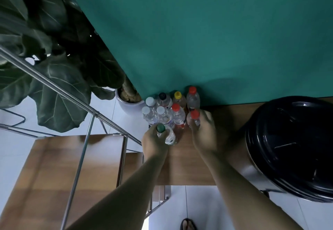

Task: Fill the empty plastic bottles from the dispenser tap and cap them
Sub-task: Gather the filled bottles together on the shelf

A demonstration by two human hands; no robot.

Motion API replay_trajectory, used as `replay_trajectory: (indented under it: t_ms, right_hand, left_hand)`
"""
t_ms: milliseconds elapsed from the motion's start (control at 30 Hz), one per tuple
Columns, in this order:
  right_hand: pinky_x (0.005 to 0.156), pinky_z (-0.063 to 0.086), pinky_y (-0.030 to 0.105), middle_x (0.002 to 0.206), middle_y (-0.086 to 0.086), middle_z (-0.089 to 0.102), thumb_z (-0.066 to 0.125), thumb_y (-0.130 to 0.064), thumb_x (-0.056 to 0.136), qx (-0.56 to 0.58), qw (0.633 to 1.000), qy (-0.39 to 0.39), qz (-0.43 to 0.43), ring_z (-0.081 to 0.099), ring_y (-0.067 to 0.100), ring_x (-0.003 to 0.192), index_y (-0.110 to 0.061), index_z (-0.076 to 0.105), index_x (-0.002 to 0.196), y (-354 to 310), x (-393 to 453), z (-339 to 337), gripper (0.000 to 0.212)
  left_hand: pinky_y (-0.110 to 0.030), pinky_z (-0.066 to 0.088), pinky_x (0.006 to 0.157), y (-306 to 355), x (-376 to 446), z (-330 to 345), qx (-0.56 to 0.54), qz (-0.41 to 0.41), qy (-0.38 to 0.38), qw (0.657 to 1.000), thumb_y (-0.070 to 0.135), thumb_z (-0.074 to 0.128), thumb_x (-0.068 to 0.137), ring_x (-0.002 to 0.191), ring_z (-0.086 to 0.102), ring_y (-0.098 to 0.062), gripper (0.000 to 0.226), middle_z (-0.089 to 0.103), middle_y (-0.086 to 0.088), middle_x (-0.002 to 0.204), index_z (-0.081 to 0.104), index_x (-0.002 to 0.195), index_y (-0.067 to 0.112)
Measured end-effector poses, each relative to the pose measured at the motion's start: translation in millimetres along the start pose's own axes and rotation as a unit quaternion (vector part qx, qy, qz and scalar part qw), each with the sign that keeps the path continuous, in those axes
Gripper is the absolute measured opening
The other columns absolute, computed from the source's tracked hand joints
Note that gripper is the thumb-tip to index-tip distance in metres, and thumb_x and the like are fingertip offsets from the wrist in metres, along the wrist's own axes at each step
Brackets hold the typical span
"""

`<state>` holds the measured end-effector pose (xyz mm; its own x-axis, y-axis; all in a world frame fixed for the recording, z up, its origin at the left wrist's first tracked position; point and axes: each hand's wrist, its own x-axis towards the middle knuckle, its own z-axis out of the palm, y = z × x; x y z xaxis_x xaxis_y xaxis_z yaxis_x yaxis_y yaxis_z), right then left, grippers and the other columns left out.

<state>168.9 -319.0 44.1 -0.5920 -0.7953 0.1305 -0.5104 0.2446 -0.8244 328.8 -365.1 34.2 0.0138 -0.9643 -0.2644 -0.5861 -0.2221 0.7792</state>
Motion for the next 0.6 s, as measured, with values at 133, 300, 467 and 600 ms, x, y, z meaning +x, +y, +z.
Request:
replay_trajectory:
  t_ms: [133,300,467,600]
  right_hand:
    - [0.091,0.057,0.042,0.119,-0.005,0.056,0.062,-0.034,0.112,0.006,0.999,0.021,-0.028,0.065,0.019,0.106,-0.020,0.068,0.123,-5,-34,-14,0.018]
    - [0.083,0.043,0.029,0.112,-0.030,0.045,0.060,-0.020,0.114,0.037,0.999,0.007,-0.007,0.053,0.006,0.095,-0.019,0.058,0.112,16,-73,-20,0.003]
    - [0.096,0.040,0.008,0.135,-0.005,0.044,0.053,-0.027,0.115,0.041,0.998,-0.019,-0.047,0.055,0.003,0.108,-0.008,0.056,0.134,-30,-97,-56,0.026]
    - [0.102,0.047,0.035,0.130,-0.009,0.047,0.046,-0.036,0.118,0.026,0.994,-0.035,-0.101,0.057,0.016,0.117,-0.021,0.052,0.133,-93,-105,-92,0.022]
  left_hand:
    - [-0.016,0.045,0.069,-1,-19,-8,-0.038,0.026,0.013,0.999,0.022,0.077,0.104,0.089,0.067,-0.011,0.003,0.076,0.009,0.092,0.076,0.106,0.024]
    - [-0.035,0.052,0.080,11,-50,-20,-0.091,0.031,0.017,0.995,0.025,0.071,0.109,0.100,0.070,-0.014,0.011,0.077,0.009,0.104,0.072,0.121,0.025]
    - [-0.032,0.050,0.084,49,-92,-47,-0.175,0.085,0.031,0.981,0.030,0.074,0.108,0.102,0.069,-0.011,0.006,0.076,0.012,0.104,0.072,0.114,0.031]
    - [-0.026,0.053,0.096,90,-128,-85,-0.220,0.169,0.011,0.961,0.034,0.070,0.112,0.113,0.070,-0.010,0.015,0.075,0.011,0.117,0.071,0.125,0.027]
